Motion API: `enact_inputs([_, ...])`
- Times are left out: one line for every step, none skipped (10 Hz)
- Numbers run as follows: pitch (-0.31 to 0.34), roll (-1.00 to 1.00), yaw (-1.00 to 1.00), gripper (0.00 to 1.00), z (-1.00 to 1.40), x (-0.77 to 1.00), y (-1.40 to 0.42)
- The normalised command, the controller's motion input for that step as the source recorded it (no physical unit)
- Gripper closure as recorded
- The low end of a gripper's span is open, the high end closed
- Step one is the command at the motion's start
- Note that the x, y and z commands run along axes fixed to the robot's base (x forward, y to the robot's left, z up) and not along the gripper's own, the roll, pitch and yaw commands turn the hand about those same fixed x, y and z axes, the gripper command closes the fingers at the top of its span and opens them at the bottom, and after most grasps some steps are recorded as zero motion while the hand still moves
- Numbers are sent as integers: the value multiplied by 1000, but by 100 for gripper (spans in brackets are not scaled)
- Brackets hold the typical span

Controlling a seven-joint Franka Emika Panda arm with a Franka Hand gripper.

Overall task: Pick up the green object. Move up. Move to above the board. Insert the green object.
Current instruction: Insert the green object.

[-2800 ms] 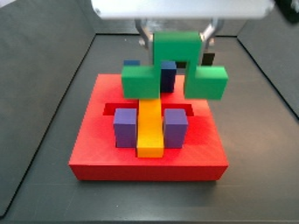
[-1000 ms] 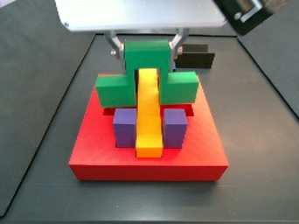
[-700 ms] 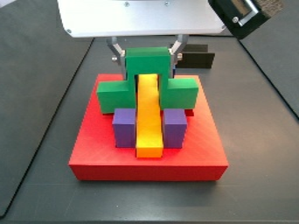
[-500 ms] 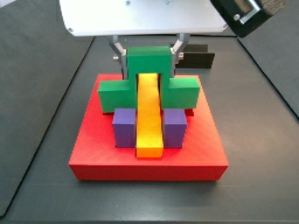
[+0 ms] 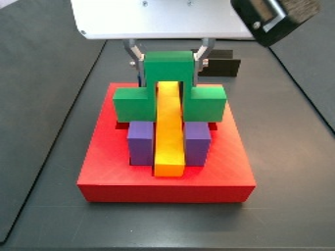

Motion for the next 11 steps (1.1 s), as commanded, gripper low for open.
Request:
enact_inputs([-41, 49, 20, 100, -354, -74, 0])
enact_inputs([-26, 0, 114, 100, -354, -60, 37])
enact_inputs([0, 0, 189, 100, -251, 0, 6])
enact_inputs([0, 19, 171, 100, -169, 0, 0])
enact_inputs([0, 120, 120, 100, -180, 63, 0])
enact_inputs([-24, 149, 9, 100, -374, 114, -114])
enact_inputs([-104, 70, 0, 100, -649, 91, -106])
enact_inputs([-149, 53, 3, 100, -786, 40, -91])
enact_inputs([-143, 103, 37, 100, -769, 0, -77])
enact_inputs([-119, 94, 71, 100, -711, 29, -37])
enact_inputs([-123, 79, 117, 100, -737, 103, 0])
